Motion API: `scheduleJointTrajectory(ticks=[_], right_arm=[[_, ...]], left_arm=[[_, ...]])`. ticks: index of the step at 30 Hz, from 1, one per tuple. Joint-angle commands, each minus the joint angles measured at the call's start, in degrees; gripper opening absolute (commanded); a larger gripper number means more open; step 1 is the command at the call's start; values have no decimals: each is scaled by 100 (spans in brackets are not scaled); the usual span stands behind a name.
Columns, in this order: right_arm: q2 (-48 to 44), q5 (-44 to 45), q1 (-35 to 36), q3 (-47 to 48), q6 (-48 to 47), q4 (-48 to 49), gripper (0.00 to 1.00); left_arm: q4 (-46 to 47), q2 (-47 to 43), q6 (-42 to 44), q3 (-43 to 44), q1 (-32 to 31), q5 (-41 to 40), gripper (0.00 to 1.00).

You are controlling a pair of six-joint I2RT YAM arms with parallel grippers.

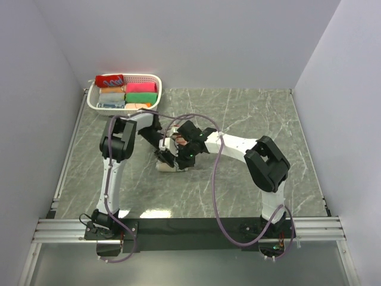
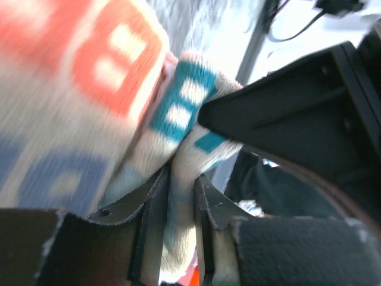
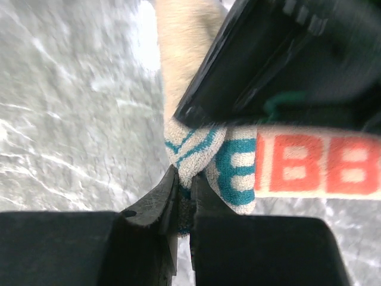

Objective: Roll the towels
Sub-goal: Roll the towel

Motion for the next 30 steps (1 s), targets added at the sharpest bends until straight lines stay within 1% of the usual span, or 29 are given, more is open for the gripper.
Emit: scheduleJointTrajectory(ticks=[1,4,9,12,14,16,17,18,20,21,22,23,24,25,26,27,28,29,30], right_arm=[[-22,-554,-157,165,-134,-1337,0],[92,-843,-175,349,-72,-1662,0],[382,-1213,-210,691,121,-2083,0],[549,-1354,-245,850,183,-2330,0],[637,-1563,-333,886,235,-2392,0],[803,-1687,-412,956,332,-2523,0],[883,-1784,-447,1000,367,-2576,0],[971,-1915,-473,1130,394,-2759,0],[1312,-2109,-552,1324,376,-2997,0],[1427,-2388,-588,1525,359,-3251,0],[1637,-2513,-631,1614,350,-3349,0],[1718,-2610,-719,1659,367,-3411,0],[1797,-2733,-755,1764,376,-3525,0],[1867,-2899,-807,1791,376,-3561,0],[1981,-2988,-843,1817,376,-3605,0],[2026,-3058,-921,1852,385,-3631,0],[2122,-3164,-957,1861,385,-3640,0],[2166,-3191,-983,1870,394,-3640,0],[2210,-3182,-1036,1887,411,-3649,0]], left_arm=[[160,-220,622,-175,751,-790,29],[124,-422,869,-342,1242,-553,32],[115,-1098,1457,-676,1437,53,37],[124,-1476,1563,-799,1543,308,38],[133,-1687,1616,-870,1744,440,39],[421,-2047,1337,-1001,2200,563,42],[570,-2188,1231,-1071,2333,607,43],[946,-2511,943,-1237,2456,599,43],[1352,-2917,738,-1475,2702,450,47],[1746,-3415,677,-1781,2721,354,48],[2080,-3716,632,-1993,2677,22,50],[2397,-4380,589,-2482,2607,-181,51],[2670,-4708,623,-2739,2493,-453,52],[3203,-5034,719,-3012,2353,-726,53],[3400,-5350,850,-3267,1943,-1268,53],[3646,-5954,1104,-3809,1799,-1491,53],[3892,-6247,1185,-4092,1206,-1693,55],[4347,-6520,1247,-4617,948,-2034,56],[4525,-6975,1421,-4840,719,-2125,57]])
